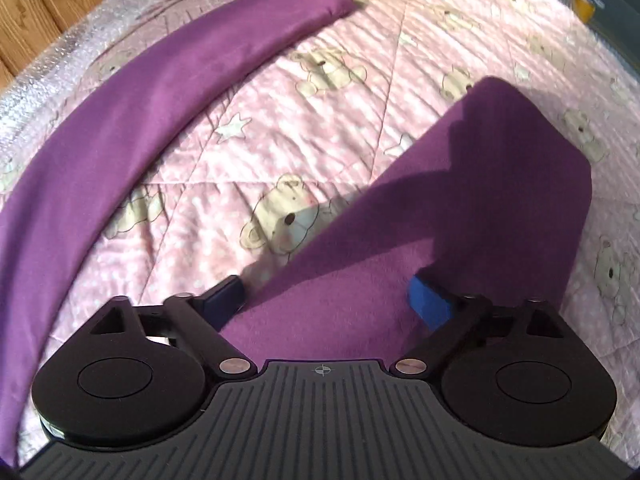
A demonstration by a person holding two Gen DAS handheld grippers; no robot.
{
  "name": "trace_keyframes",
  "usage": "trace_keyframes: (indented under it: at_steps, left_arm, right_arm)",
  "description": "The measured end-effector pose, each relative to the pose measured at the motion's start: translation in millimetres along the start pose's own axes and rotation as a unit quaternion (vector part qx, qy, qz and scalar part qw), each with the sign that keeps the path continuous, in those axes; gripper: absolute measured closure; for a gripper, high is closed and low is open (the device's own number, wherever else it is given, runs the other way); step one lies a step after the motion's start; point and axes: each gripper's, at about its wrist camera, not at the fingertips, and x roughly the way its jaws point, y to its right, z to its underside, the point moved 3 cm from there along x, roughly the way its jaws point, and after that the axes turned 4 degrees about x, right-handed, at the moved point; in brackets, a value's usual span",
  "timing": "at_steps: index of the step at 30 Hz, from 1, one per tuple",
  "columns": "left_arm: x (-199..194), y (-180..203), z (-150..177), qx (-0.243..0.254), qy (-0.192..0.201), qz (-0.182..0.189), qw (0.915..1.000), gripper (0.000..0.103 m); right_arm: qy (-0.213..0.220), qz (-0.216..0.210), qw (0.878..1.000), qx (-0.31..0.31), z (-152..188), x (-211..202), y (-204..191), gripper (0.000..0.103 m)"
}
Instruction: Fold clothes
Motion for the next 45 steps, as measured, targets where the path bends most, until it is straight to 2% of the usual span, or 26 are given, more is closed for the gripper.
trace_keyframes:
  at_steps: [1, 2, 3, 4, 5, 6, 9, 13, 15, 17, 19, 21, 24, 27, 31, 33, 34, 35, 37, 38, 39, 41, 45]
  left_arm:
    - [-0.3, 1.2, 0.4, -0.007, 0.000, -0.001, 1.0000, 0.085]
    - [-0.4, 2.7, 0.5, -0.016, 0.002, -0.003, 0.9999, 0.081]
    - [-0.5, 4.3, 0.5, -0.024, 0.005, -0.002, 0.9997, 0.074]
    - [0.2, 6.9, 0.1, -0.034, 0.009, 0.005, 0.9994, 0.069]
    - [2.2, 10.6, -0.5, -0.042, 0.011, 0.016, 0.9989, 0.065]
    - [4.2, 14.4, -0.9, -0.048, 0.013, 0.025, 0.9984, 0.057]
    - [13.4, 29.0, 2.0, -0.049, 0.007, 0.037, 0.9981, 0.055]
    - [21.9, 37.4, 11.8, -0.055, 0.001, 0.044, 0.9975, 0.053]
    - [24.6, 37.5, 17.6, -0.066, 0.000, 0.048, 0.9967, 0.052]
    - [27.0, 37.7, 21.4, -0.078, -0.001, 0.053, 0.9956, 0.050]
    - [30.9, 40.0, 22.9, -0.088, -0.006, 0.056, 0.9946, 0.049]
    - [34.5, 47.2, 22.5, -0.084, -0.010, 0.057, 0.9948, 0.048]
    - [40.0, 60.2, 22.8, -0.071, -0.017, 0.054, 0.9959, 0.046]
    - [43.2, 72.0, 26.7, -0.058, -0.022, 0.043, 0.9972, 0.045]
    - [42.3, 76.6, 35.9, -0.063, -0.025, 0.029, 0.9973, 0.045]
    - [40.7, 77.1, 40.8, -0.072, -0.025, 0.023, 0.9968, 0.045]
    - [39.9, 77.5, 42.4, -0.078, -0.025, 0.022, 0.9964, 0.045]
    - [39.3, 78.4, 43.1, -0.083, -0.024, 0.023, 0.9960, 0.045]
    - [37.7, 81.9, 42.4, -0.094, -0.020, 0.026, 0.9950, 0.044]
    - [36.8, 84.9, 40.9, -0.097, -0.017, 0.027, 0.9948, 0.043]
    - [35.8, 88.2, 39.0, -0.099, -0.012, 0.029, 0.9946, 0.042]
    - [35.3, 93.2, 35.6, -0.107, -0.004, 0.034, 0.9937, 0.038]
    - [42.3, 95.5, 33.0, -0.133, -0.006, 0.040, 0.9903, 0.035]
  right_arm:
    - [0.002, 0.003, 1.000, -0.007, 0.1, -0.4, 1.3, 0.013]
    - [0.003, 0.005, 1.000, -0.014, 0.2, -0.7, 2.7, 0.026]
    - [0.005, 0.008, 1.000, -0.021, 0.4, -1.1, 4.0, 0.048]
    - [0.007, 0.010, 1.000, -0.028, 0.5, -1.5, 5.3, 0.062]
    - [0.008, 0.013, 0.999, -0.036, 0.6, -1.9, 6.7, 0.099]
    - [0.010, 0.015, 0.999, -0.043, 0.7, -2.3, 8.0, 0.102]
    - [0.039, -0.003, 0.999, -0.025, 4.9, -40.0, 30.3, 0.102]
    - [0.067, -0.039, 0.997, 0.031, 49.1, -110.7, 86.1, 0.102]
    - [0.047, -0.032, 0.997, 0.048, 93.6, -119.5, 113.0, 0.102]
    - [0.012, -0.025, 0.997, 0.066, 135.7, -111.0, 137.0, 0.101]
    - [-0.009, -0.009, 0.996, 0.087, 162.2, -100.3, 157.4, 0.092]
    - [0.000, -0.002, 0.995, 0.099, 169.0, -100.5, 169.0, 0.053]
    - [0.040, 0.011, 0.998, 0.056, 151.9, -110.3, 165.5, 0.039]
    - [0.081, 0.035, 0.996, -0.028, 130.7, -115.2, 146.1, 0.029]
    - [0.124, 0.046, 0.980, -0.146, 116.1, -116.0, 104.5, 0.023]
    - [0.129, 0.043, 0.967, -0.213, 112.9, -103.2, 77.2, 0.020]
    - [0.124, 0.043, 0.962, -0.240, 111.3, -92.9, 66.5, 0.021]
    - [0.115, 0.046, 0.958, -0.260, 109.6, -80.8, 58.4, 0.027]
    - [0.074, 0.040, 0.962, -0.259, 100.2, -56.5, 57.7, 0.065]
    - [0.057, 0.033, 0.968, -0.243, 93.2, -49.6, 62.2, 0.097]
    - [0.056, 0.024, 0.973, -0.223, 84.3, -52.0, 68.0, 0.101]
    - [0.075, 0.009, 0.978, -0.192, 65.6, -67.6, 78.3, 0.102]
    - [0.145, -0.020, 0.980, -0.137, 27.5, -122.6, 102.4, 0.103]
